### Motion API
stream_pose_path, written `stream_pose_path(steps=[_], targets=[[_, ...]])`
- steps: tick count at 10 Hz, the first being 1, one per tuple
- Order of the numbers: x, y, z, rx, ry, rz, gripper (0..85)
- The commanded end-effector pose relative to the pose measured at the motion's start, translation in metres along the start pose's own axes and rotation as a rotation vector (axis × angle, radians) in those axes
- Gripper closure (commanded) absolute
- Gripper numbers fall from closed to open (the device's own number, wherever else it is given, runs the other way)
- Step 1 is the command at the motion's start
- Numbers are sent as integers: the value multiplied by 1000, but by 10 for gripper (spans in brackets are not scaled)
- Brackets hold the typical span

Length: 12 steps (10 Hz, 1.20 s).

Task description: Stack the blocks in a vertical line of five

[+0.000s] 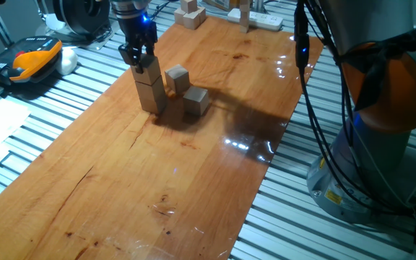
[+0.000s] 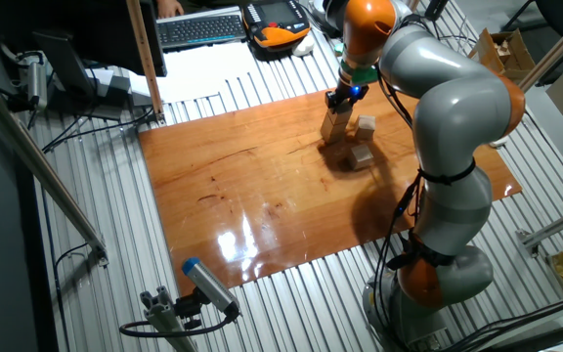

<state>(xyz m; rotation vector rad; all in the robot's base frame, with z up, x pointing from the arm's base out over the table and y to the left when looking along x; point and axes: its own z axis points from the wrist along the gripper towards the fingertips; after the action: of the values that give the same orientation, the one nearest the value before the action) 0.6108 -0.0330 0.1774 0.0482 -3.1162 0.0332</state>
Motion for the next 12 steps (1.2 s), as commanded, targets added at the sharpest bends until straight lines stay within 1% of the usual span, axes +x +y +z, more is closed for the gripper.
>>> stream_pose_path(steps=[1,4,7,10,11,12], targets=[[0,0,0,1,6,-10,850],[0,0,0,-7,7,-5,850],[0,-1,-1,0,-7,36,850],[0,0,-1,3,-2,36,850],[0,0,-1,3,0,36,680],[0,0,-1,9,0,38,680]])
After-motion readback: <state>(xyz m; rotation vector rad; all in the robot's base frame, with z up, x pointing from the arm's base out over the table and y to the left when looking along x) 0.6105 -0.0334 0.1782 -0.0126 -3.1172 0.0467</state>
